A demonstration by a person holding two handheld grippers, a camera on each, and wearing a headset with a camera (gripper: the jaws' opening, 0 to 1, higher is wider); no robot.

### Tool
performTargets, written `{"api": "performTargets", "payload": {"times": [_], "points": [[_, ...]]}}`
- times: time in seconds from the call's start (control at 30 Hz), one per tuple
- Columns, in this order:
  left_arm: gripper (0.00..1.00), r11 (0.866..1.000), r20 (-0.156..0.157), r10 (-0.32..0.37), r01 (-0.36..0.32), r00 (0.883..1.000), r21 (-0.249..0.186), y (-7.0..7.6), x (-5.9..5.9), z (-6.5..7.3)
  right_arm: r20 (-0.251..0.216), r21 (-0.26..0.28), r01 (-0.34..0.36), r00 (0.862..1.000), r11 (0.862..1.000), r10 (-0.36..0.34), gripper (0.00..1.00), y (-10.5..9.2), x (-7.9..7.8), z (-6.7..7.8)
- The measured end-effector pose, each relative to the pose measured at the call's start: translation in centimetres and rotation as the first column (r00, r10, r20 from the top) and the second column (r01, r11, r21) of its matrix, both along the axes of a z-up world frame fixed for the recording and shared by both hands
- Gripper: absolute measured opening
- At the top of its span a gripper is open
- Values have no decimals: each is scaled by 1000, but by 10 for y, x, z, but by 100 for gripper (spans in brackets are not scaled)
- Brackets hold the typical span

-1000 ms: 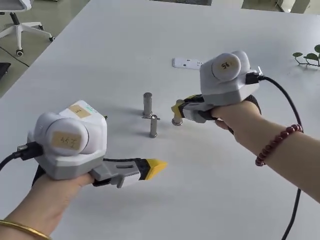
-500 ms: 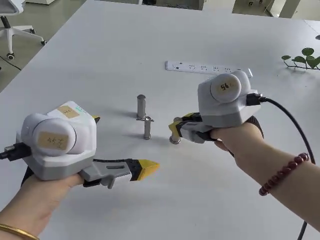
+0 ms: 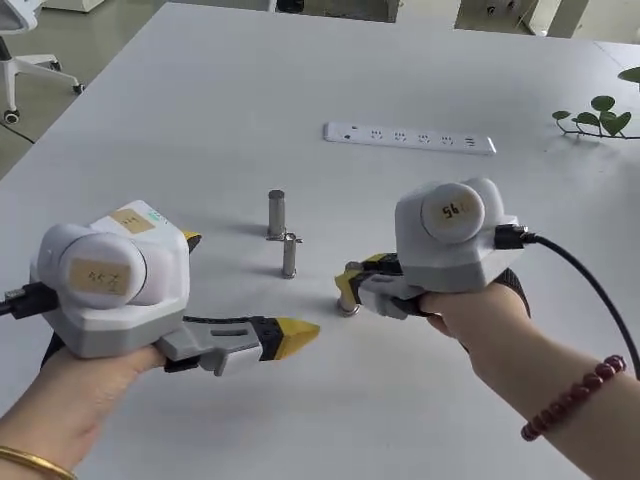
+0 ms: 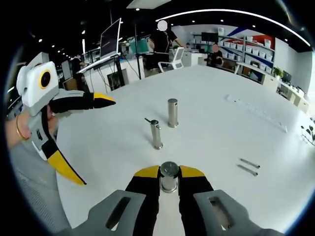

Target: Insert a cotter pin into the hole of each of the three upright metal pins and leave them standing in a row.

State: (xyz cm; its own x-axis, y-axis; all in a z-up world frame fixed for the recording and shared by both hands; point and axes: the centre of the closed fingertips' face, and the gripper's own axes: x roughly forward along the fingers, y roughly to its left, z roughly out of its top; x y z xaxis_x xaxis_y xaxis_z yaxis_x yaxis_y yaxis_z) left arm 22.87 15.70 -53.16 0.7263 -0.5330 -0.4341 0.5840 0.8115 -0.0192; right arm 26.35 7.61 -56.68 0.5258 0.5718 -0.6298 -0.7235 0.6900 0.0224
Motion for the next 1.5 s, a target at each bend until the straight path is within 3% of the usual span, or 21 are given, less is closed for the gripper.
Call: {"api": "performTargets", "payload": {"times": [0.43,0.77,0.93,1.2,1.5], "points": [[99,1000,-3,-12,12,1000,0,-2,0,-1,27,-12,1,1000,1000,-1,9,-1,-4,-1],[99,1000,-14,-19,19,1000,3,-3,-1,-3,24,11,1,1000,1000,-1,9,-2,-5,-1],[99,1000,-14,-16,16,1000,1,-2,-1,-3,5,41,16,1000,999,-16,15,-4,-8,-1],[99,1000,-13,-14,14,1000,-1,-2,-1,-3,-4,68,25,1000,997,-25,18,-14,-11,8],[99,1000,-11,-6,6,1000,0,0,0,-2,-9,63,17,1000,998,-16,18,-33,-10,21]]}}
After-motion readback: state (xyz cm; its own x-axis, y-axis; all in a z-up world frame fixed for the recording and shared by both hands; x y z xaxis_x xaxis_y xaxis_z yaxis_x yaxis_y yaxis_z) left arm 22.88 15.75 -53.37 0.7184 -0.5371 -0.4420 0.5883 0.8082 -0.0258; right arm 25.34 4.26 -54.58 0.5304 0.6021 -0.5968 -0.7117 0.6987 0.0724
